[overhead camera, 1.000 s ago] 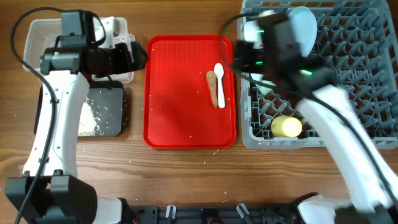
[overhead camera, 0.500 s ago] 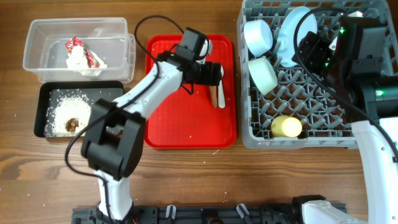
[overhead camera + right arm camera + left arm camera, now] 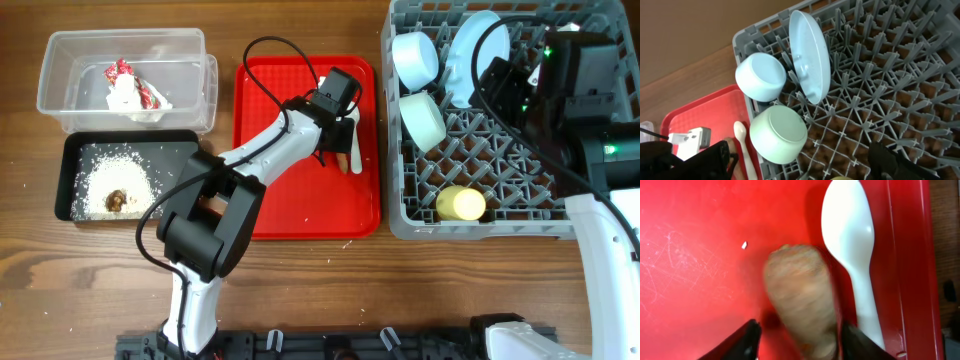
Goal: Sort waste into correct bins and load items into the dishwasher rack
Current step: 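Grasp the brown carrot piece with the left gripper and carry it left, then drop the carrot piece onto the black tray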
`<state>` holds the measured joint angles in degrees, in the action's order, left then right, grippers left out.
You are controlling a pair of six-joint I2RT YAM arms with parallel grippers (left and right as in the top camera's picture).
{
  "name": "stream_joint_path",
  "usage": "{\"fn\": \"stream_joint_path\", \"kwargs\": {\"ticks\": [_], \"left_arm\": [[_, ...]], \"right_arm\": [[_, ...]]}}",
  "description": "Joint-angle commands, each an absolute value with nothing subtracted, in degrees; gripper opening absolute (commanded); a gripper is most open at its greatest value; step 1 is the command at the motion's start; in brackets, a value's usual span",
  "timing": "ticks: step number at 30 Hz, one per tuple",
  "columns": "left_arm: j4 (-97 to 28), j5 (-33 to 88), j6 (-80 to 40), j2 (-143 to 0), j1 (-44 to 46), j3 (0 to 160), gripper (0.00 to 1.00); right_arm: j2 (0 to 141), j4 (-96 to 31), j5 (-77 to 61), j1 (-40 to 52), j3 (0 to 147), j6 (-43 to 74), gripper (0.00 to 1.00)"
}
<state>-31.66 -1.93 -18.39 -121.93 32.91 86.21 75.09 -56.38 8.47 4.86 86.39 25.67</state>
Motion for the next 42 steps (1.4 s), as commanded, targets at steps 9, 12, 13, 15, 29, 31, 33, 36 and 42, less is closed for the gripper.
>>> {"fn": "stream_joint_path", "kwargs": {"ticks": [9,12,13,15,29,31,33,36,42], "left_arm": [[-27.73,-3.99,-18.48,-125.25,32.71,86.41,0.12],[-34.39,-4.67,-18.46,-120.36,31.03,88.82,0.09],[-37.82,-5.04,-18.48,-117.95,29.93,89.95,0.09],[-44.05,-7.22,-18.55,-111.31,26.28,91.48,0.09],[-63.24,-7.55,-27.81,-90.87,-19.40,82.11,0.04],[-55.79,-6.59,-29.06,-92.51,-22.79,73.78,0.04],[-49.36,-5.37,-29.10,-93.49,-23.68,67.77,0.04],[-37.56,-5.43,-29.23,-95.83,-23.75,59.00,0.04],[-26.70,-5.41,-29.21,-99.61,-23.75,54.13,0.37]], "right_arm": [[75.55,-57.84,10.39,4.80,86.67,25.50,0.90],[75.55,-55.96,3.97,4.97,86.67,23.68,0.90],[75.55,-54.81,1.21,5.34,86.67,22.74,0.91],[75.99,-51.48,-4.03,7.42,86.67,22.48,0.90],[100.95,-29.91,1.26,28.08,86.67,20.49,0.86],[104.47,-29.21,4.38,28.42,86.67,19.11,0.86],[105.91,-29.45,5.74,28.42,86.67,17.85,0.85],[107.53,-30.06,5.98,28.45,86.67,18.04,0.85],[110.93,-30.33,5.98,28.45,86.67,18.02,0.82]]}}
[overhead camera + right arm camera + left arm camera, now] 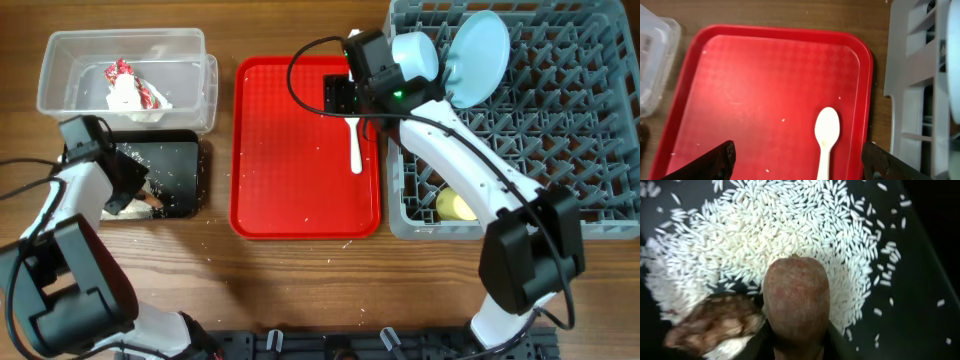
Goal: Sort waste into correct bins and load items into the dishwasher rack
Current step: 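Drop the carrot piece onto the black tray, then grasp the white spoon with the right gripper and lay it in the rack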
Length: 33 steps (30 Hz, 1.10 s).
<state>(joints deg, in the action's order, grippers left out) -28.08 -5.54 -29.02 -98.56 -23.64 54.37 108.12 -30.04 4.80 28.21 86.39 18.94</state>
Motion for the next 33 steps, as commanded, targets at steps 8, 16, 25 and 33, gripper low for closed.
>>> {"fn": "stream_joint_path", "kwargs": {"ticks": [8,16,25,33], "left_arm": [[-34.20,-0.95,-21.34,-91.57,-23.29,60.69,0.68],[-32.23,7.03,-12.56,-77.58,-6.13,62.48,0.82],[-26.79,3.79,-17.41,-85.23,7.25,62.48,1.00],[-26.74,3.79,-17.37,-86.39,7.25,62.48,1.00]], "right_arm": [[111.81,-30.89,6.46,28.42,86.67,18.22,0.82],[119.85,-31.48,5.96,28.45,86.67,19.94,0.72],[125.25,-31.55,5.96,28.42,86.61,18.00,0.53],[127.83,-31.81,5.93,28.42,86.56,18.00,0.12]]}}
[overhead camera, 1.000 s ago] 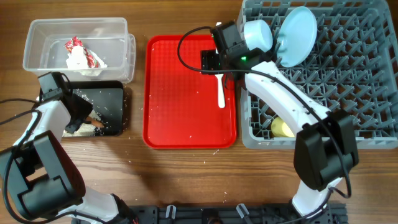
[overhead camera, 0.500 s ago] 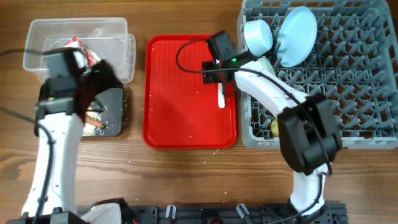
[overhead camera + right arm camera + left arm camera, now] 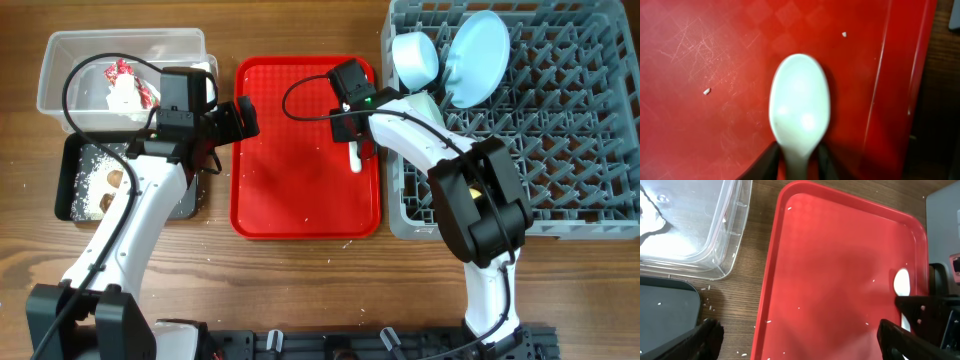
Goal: Sort waste into correct bins and load items into the dishwasher rack
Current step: 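Grasp the white spoon with the right gripper and lay it in the rack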
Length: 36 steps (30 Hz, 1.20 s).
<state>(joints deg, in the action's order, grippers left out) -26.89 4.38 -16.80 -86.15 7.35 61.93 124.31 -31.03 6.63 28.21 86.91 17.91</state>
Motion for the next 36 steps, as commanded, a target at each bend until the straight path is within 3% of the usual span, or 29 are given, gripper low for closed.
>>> {"fn": "stream_joint_path", "kwargs": {"ticks": [1,9,15,23,30,32,33,34,35,36], "left_arm": [[-26.76,3.79,-17.37,-86.37,7.25,62.48,1.00],[-26.76,3.79,-17.34,-86.39,7.25,62.48,1.00],[-26.76,3.79,-17.37,-86.37,7.25,62.48,1.00],[-26.76,3.79,-17.37,-86.39,7.25,62.48,1.00],[-26.76,3.79,-17.34,-86.37,7.25,62.48,1.00],[-26.76,3.79,-17.37,-86.39,7.25,62.48,1.00],[-26.76,3.79,-17.37,-86.39,7.25,62.48,1.00],[-26.76,3.79,-17.37,-86.39,7.25,62.48,1.00],[-26.76,3.79,-17.37,-86.37,7.25,62.48,1.00],[-26.76,3.79,-17.34,-86.37,7.25,62.48,1.00]], "right_arm": [[127.70,-31.99,5.93,28.42,86.56,18.00,0.06],[117.25,-33.98,3.33,28.42,87.55,18.04,0.04],[98.48,-37.23,6.37,26.92,87.55,19.53,0.04],[90.65,-59.96,13.52,7.90,85.19,49.19,0.04],[90.65,-55.86,13.23,0.82,71.72,75.13,0.04],[90.65,-52.29,12.51,0.82,68.82,76.69,0.04],[90.65,-50.92,12.08,0.82,67.88,76.71,0.08],[90.65,-50.59,11.94,0.82,67.70,76.66,0.56],[90.59,-50.28,11.97,0.82,67.70,76.40,0.94],[90.35,-50.02,11.90,0.82,67.72,75.81,1.00]]}}
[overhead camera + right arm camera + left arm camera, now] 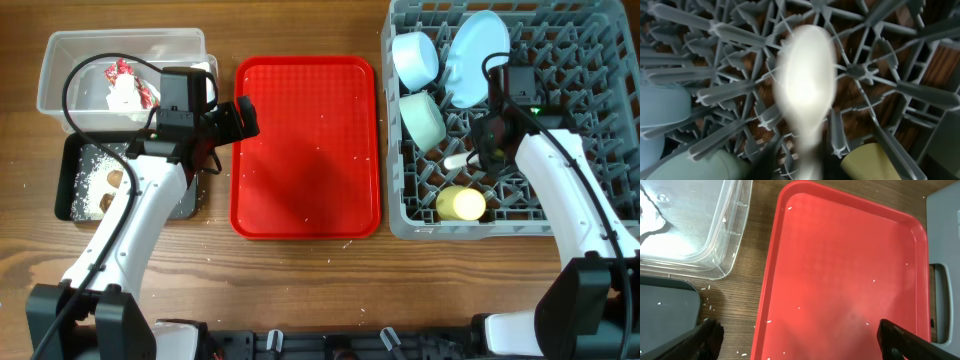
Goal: Sort waste into correct bins and load items into the dishwasher rack
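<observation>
My right gripper (482, 152) is shut on the handle of a white spoon (457, 161) and holds it low over the grey dishwasher rack (590, 150), between the pale green bowl (424, 120) and the yellow cup (461, 204). In the right wrist view the spoon (807, 85) is blurred above the rack's grid, with the right gripper (800, 167) at its handle. My left gripper (225, 120) hangs open over the left edge of the red tray (305, 150). Between its fingers, the left gripper (800, 345) has only bare tray (840, 280) with stray rice grains.
A light blue cup (415, 58) and a light blue plate (475, 70) stand at the rack's back. The clear bin (125, 50) holds a red and white wrapper (125, 88). The black bin (180, 150) holds rice and brown food scraps.
My right gripper was shut on the spoon on the tray's right side and now holds it over the rack. The tray has no spoon on it. The left arm has not moved.
My left gripper stood around a brown food scrap beside the spoon on the tray, then held that scrap over the rice in the black bin. Later it hung open by the tray. My right gripper went from the rack to the spoon, and the spoon is now over the rack.
</observation>
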`<state>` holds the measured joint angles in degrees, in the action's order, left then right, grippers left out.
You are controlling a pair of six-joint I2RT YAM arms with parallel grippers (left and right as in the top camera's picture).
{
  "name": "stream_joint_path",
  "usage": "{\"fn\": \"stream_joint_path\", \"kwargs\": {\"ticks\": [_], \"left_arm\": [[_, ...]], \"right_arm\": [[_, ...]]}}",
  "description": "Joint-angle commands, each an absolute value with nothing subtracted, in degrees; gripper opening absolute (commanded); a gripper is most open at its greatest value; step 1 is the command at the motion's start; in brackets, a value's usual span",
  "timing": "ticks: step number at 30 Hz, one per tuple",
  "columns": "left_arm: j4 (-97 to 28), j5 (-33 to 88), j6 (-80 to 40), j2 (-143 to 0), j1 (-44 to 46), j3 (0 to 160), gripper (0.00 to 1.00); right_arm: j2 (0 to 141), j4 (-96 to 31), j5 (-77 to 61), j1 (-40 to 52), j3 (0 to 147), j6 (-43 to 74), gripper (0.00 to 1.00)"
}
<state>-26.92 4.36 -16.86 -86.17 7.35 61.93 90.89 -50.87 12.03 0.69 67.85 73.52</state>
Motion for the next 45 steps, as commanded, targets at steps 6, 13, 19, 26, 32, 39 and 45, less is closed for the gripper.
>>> {"fn": "stream_joint_path", "kwargs": {"ticks": [6,13,19,26,32,39,45], "left_arm": [[-26.76,3.79,-17.34,-86.39,7.25,62.48,1.00],[-26.76,3.79,-17.37,-86.39,7.25,62.48,1.00],[-26.76,3.79,-17.37,-86.39,7.25,62.48,1.00],[-26.76,3.79,-17.37,-86.39,7.25,62.48,1.00],[-26.76,3.79,-17.34,-86.39,7.25,62.48,1.00],[-26.76,3.79,-17.34,-86.39,7.25,62.48,1.00],[-26.76,3.79,-17.37,-86.39,7.25,62.48,1.00]], "right_arm": [[80.64,-50.00,9.54,0.82,69.71,60.69,1.00],[52.73,-55.09,-13.02,0.82,69.69,25.71,1.00],[40.69,-61.28,-8.14,0.82,69.69,24.03,1.00],[39.53,-46.39,-0.97,0.69,63.18,18.70,1.00],[25.69,-15.27,-2.59,0.36,32.60,13.72,1.00],[5.89,-3.36,-5.85,-0.84,6.57,13.67,1.00],[0.16,0.21,-4.12,-0.84,0.38,14.00,1.00]]}}
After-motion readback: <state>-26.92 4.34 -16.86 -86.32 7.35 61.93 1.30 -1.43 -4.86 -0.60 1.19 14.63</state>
